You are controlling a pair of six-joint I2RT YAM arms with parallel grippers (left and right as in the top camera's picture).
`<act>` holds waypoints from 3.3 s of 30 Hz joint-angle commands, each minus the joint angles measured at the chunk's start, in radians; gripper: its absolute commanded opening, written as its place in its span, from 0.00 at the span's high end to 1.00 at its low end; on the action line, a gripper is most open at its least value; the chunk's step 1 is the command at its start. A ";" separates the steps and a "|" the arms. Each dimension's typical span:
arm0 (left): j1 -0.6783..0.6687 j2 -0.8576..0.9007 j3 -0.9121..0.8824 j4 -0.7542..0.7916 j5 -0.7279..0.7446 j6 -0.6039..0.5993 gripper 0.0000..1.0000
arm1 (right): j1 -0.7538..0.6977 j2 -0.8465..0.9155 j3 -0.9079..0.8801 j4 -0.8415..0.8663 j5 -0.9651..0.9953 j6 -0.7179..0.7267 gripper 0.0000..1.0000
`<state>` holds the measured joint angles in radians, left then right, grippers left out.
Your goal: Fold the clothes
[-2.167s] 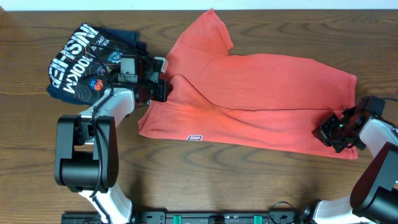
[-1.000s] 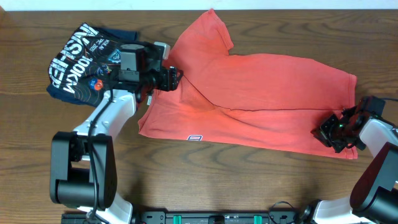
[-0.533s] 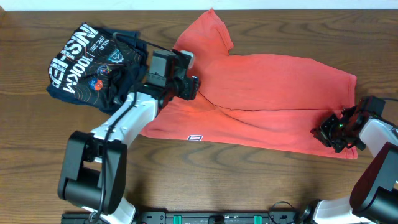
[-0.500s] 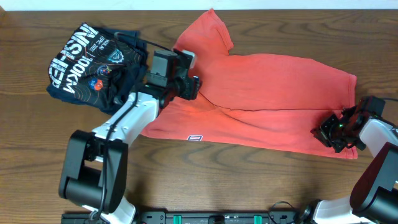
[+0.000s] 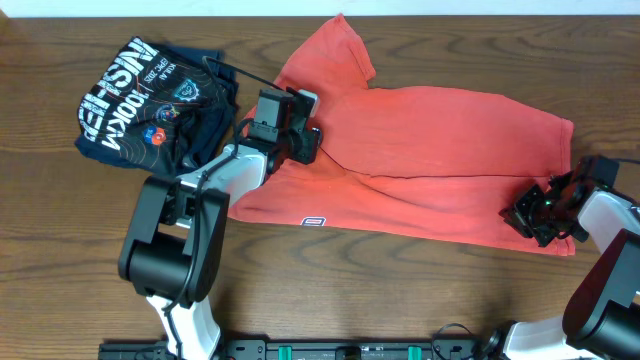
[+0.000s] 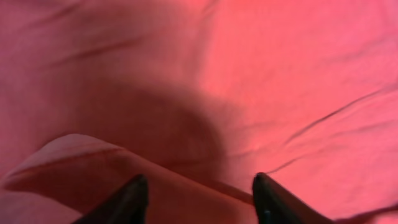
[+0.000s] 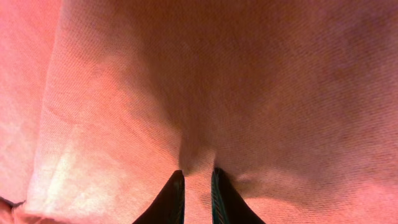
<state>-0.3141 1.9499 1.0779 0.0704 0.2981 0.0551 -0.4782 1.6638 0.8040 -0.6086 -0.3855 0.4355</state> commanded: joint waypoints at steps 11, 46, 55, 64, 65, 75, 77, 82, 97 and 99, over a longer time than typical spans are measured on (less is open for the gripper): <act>0.003 0.056 0.013 0.006 -0.018 -0.027 0.91 | 0.016 -0.009 -0.002 -0.024 0.019 -0.009 0.85; -0.095 -0.290 0.024 -0.307 -0.018 -0.143 0.38 | 0.045 -0.009 -0.002 0.068 -0.097 -0.197 0.69; -0.094 -0.464 0.024 -0.386 -0.201 -0.291 0.25 | 0.065 -0.009 -0.002 0.093 -0.112 -0.173 0.65; -0.096 -0.248 0.037 -0.281 -0.208 -0.697 0.33 | 0.066 -0.009 -0.002 0.089 -0.113 -0.133 0.63; -0.096 -0.220 0.051 -0.270 -0.204 -0.696 0.33 | 0.066 -0.009 -0.002 0.087 -0.113 -0.133 0.63; -0.095 0.071 0.397 -0.479 -0.232 -0.587 0.33 | 0.067 -0.009 -0.002 0.059 -0.112 -0.134 0.62; -0.095 0.121 0.492 -0.578 -0.289 -0.579 0.33 | 0.067 -0.009 -0.002 0.054 -0.113 -0.134 0.62; -0.094 0.219 0.644 -0.755 -0.344 -0.564 0.33 | 0.067 -0.009 -0.002 0.047 -0.112 -0.134 0.62; -0.097 0.294 0.647 -0.775 -0.340 -0.564 0.62 | 0.067 -0.009 -0.002 0.039 -0.113 -0.134 0.62; -0.097 0.294 0.646 -0.784 -0.340 -0.564 0.70 | 0.067 -0.009 -0.002 0.039 -0.112 -0.134 0.62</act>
<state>-0.4133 2.2353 1.7081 -0.7021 -0.0303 -0.5213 -0.4202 1.6615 0.8036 -0.5663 -0.4828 0.2886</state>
